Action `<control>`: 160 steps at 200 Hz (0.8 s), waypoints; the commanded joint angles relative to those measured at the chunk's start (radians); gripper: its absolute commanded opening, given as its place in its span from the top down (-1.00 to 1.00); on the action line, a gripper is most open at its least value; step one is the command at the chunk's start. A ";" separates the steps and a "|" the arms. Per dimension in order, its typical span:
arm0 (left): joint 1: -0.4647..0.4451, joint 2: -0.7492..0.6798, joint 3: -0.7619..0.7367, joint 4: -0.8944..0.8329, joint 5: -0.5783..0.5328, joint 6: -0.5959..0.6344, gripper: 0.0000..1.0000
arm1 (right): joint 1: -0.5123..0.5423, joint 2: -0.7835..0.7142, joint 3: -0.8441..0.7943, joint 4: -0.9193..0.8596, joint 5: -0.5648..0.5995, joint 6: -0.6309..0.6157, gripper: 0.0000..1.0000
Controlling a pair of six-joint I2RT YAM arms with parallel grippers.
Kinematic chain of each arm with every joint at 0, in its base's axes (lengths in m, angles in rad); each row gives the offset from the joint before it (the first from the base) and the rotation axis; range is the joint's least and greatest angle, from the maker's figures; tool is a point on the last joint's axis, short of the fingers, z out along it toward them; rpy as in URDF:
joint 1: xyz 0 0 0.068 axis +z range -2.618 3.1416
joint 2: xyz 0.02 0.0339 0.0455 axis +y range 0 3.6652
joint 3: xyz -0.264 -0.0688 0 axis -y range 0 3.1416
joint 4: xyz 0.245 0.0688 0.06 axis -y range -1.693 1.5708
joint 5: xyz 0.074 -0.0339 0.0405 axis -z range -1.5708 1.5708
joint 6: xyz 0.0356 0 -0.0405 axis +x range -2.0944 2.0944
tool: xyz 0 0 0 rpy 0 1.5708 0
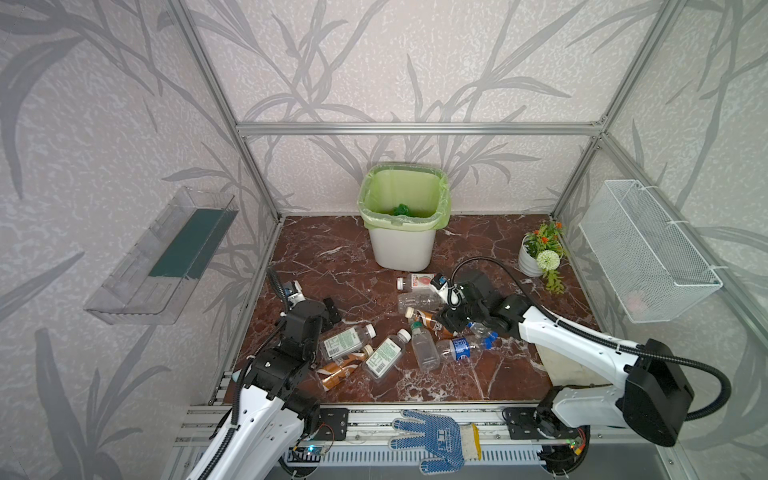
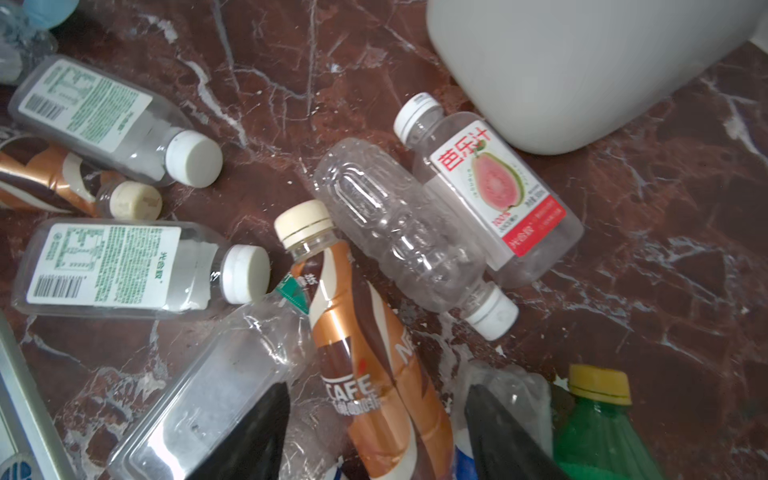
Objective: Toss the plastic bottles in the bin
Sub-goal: 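Withdraw the left gripper while the right gripper reaches into the bottle pile, then grasp the brown coffee bottle with the right gripper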
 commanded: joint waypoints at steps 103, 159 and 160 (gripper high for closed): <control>0.015 0.053 -0.023 0.020 0.062 -0.026 -0.99 | 0.029 0.182 0.120 -0.179 0.025 -0.188 -0.51; 0.017 0.054 -0.038 0.024 0.074 -0.018 -0.99 | 0.041 0.258 0.172 -0.225 0.066 -0.214 -0.51; 0.017 0.054 -0.038 0.024 0.074 -0.018 -0.99 | 0.041 0.259 0.173 -0.227 0.067 -0.214 -0.51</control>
